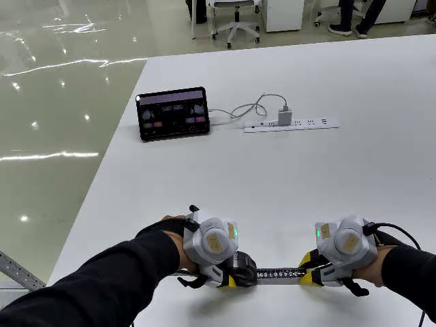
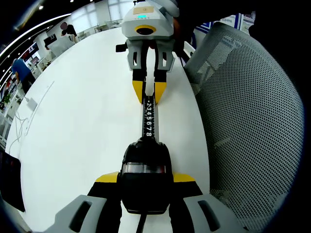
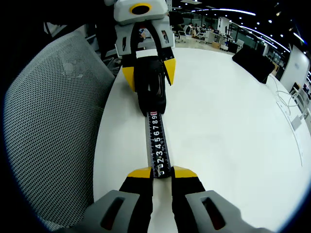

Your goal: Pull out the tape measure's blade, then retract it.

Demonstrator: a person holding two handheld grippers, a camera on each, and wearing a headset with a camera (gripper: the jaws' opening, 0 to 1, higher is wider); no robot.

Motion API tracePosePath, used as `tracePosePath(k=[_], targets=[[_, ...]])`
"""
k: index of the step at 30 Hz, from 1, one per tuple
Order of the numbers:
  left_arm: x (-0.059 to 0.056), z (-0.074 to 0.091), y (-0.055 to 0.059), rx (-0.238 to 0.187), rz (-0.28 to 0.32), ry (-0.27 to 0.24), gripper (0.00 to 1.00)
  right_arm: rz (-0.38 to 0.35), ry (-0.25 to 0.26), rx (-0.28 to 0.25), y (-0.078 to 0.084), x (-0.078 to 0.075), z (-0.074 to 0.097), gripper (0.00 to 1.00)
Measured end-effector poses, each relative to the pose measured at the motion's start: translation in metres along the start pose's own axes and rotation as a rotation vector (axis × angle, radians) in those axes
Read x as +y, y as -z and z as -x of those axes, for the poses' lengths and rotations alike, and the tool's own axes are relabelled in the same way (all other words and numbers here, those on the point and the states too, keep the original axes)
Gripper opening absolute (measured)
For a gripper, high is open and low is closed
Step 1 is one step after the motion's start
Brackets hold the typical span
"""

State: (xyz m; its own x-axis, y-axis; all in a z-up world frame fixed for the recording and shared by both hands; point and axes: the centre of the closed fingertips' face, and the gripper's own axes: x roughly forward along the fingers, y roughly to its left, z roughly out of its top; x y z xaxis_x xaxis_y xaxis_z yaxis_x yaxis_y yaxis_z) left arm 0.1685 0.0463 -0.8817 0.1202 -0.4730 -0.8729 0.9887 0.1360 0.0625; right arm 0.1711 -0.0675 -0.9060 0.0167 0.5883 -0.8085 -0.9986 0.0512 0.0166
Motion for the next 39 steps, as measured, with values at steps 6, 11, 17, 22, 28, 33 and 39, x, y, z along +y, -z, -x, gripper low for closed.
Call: tracePosePath(k=[6, 11, 17, 22, 28, 33, 39], targets=[[0.000, 0.000, 0.000, -0.002, 0.001, -0.001, 0.33, -0.001, 0.005, 0.001, 0.002, -0.001, 0.002, 0.09], [0.001, 0.000, 0.000, -0.008, 0.002, -0.004, 0.33, 0.007, 0.010, 0.004, 0.003, 0.000, 0.003, 0.09], [0.001, 0.000, 0.000, -0.008, 0.004, -0.004, 0.33, -0.002, 0.011, 0.001, 0.005, -0.001, 0.005, 0.09], [0.001, 0.000, 0.000, -0.008, 0.006, -0.003, 0.33, -0.003, 0.014, -0.001, 0.006, -0.002, 0.006, 0.09], [0.001, 0.000, 0.000, -0.010, 0.009, -0.006, 0.33, -0.008, 0.015, -0.001, 0.008, -0.003, 0.007, 0.09], [0.001, 0.000, -0.001, -0.011, 0.010, -0.005, 0.33, -0.007, 0.016, 0.003, 0.009, -0.003, 0.007, 0.09], [0.002, -0.001, 0.000, -0.011, 0.009, -0.003, 0.33, -0.007, 0.017, 0.008, 0.011, -0.003, 0.008, 0.09]])
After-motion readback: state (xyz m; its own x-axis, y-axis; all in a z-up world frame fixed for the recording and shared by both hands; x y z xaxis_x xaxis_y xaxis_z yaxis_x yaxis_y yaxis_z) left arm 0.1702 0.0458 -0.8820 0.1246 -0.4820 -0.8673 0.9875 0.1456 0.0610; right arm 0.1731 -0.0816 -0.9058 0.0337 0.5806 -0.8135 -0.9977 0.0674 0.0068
